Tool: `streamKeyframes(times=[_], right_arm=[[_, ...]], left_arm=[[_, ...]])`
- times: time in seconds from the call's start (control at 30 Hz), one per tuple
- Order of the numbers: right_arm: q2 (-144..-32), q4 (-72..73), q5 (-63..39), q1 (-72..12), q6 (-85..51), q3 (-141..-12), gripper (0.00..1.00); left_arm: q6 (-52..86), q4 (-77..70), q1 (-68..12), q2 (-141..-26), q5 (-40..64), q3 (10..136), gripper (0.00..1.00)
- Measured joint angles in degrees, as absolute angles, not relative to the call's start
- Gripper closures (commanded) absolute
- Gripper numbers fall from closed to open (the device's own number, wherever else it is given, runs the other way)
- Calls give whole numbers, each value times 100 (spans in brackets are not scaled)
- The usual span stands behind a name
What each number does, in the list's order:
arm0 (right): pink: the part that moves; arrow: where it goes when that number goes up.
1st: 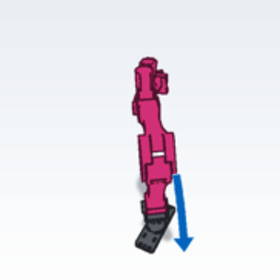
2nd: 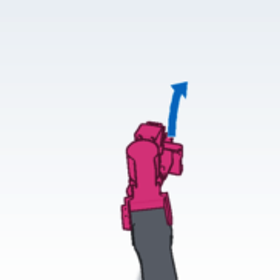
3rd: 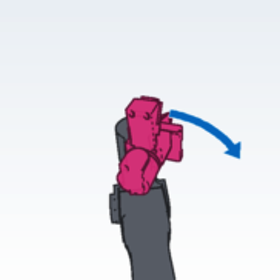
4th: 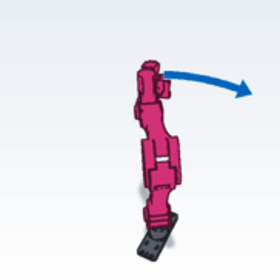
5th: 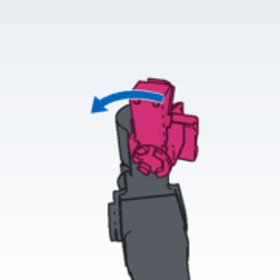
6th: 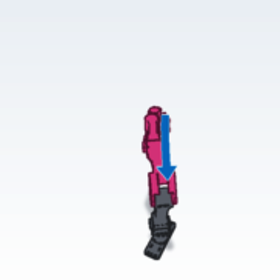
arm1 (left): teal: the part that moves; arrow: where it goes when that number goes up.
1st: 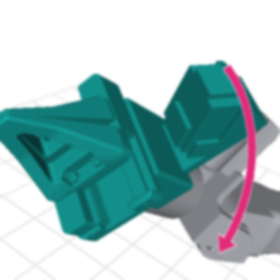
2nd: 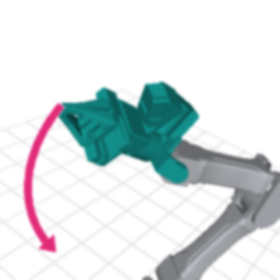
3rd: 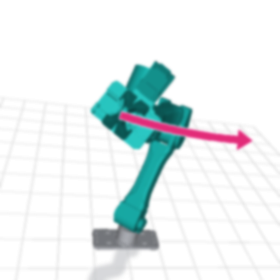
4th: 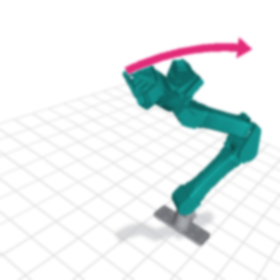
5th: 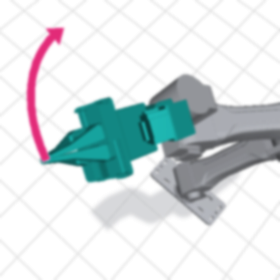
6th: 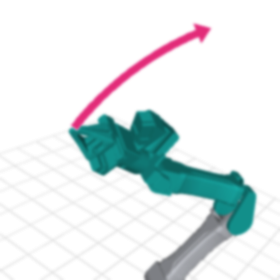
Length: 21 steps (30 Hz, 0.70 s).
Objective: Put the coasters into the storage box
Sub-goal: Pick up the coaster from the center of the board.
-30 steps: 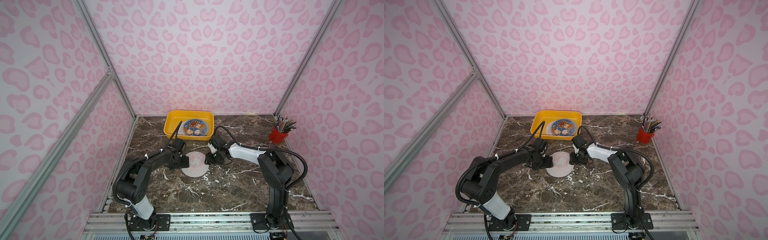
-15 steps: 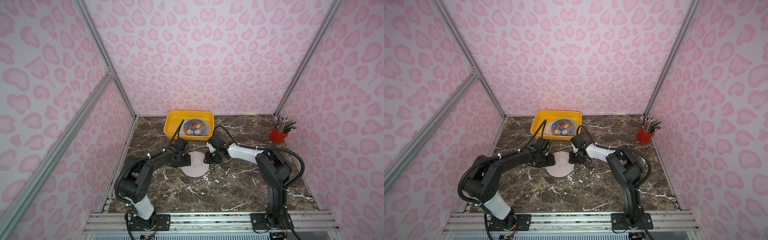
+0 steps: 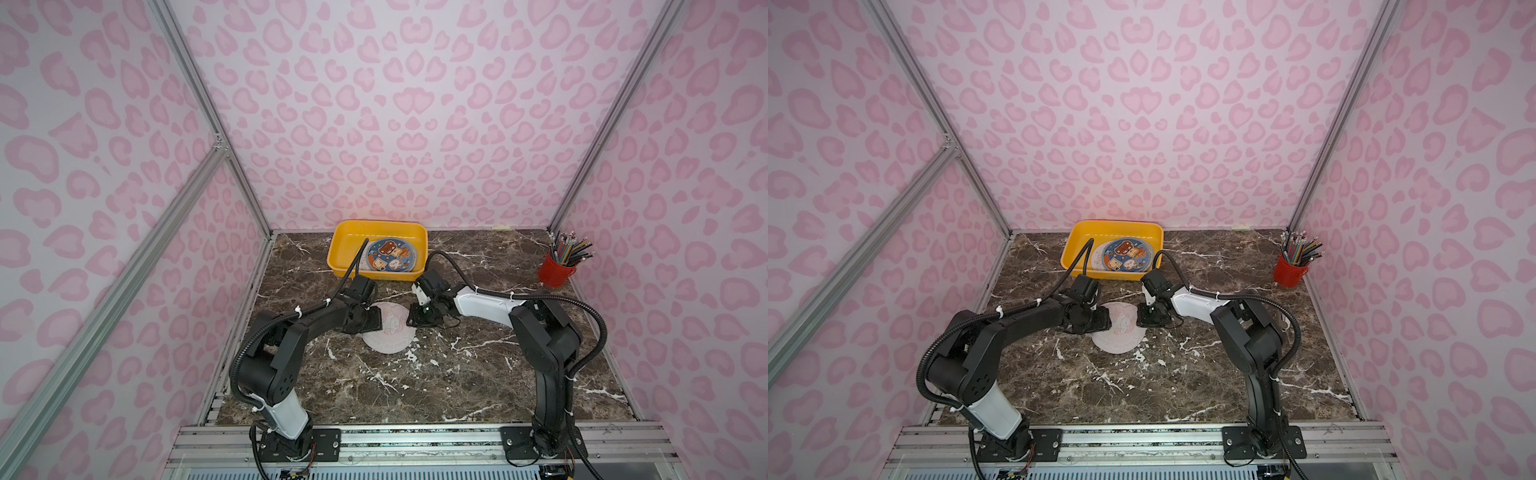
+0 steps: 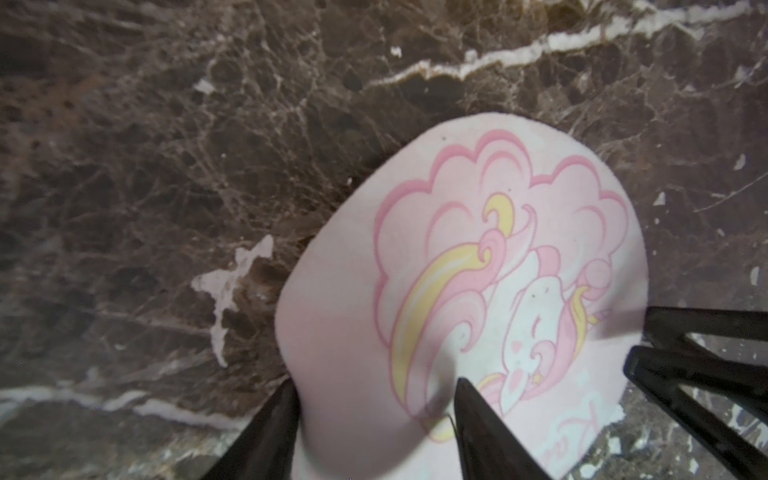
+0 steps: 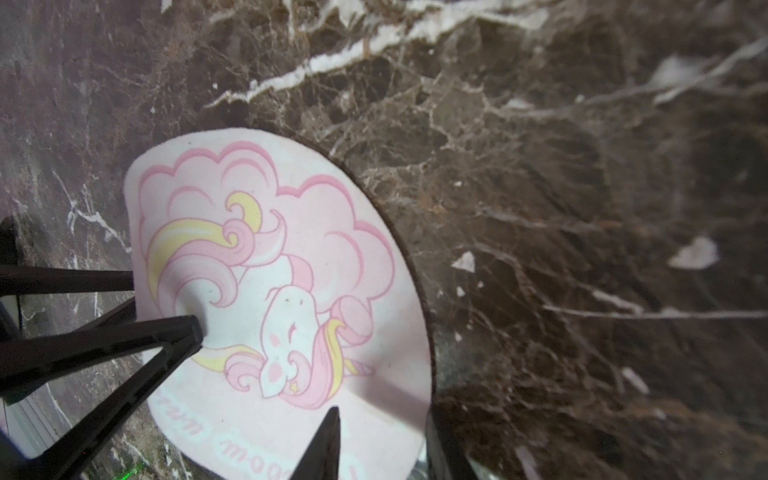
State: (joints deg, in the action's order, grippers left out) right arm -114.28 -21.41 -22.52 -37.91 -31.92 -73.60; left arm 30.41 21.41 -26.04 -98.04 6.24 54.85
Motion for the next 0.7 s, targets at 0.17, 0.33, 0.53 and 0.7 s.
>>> streamKeyframes(times=[0.17, 0.33, 0.53, 0.7], right_arm=[[-11430, -2126, -2252, -3787, -3194, -7356, 65], [-11399, -2062, -2261, -3769, -3194, -7295, 66], [-11362, -2023, -2290, -3721, -3194, -7231, 66], [-11334, -2003, -2303, -3699, -3194, -7185, 66]], left_arm=[[3041, 2095, -2606, -9771, 620, 5443, 46], [3041, 2086, -2606, -9712, 617, 5369, 52], [3059, 2147, -2615, -9618, 620, 5271, 62], [3103, 2257, -2617, -9570, 620, 5227, 72]])
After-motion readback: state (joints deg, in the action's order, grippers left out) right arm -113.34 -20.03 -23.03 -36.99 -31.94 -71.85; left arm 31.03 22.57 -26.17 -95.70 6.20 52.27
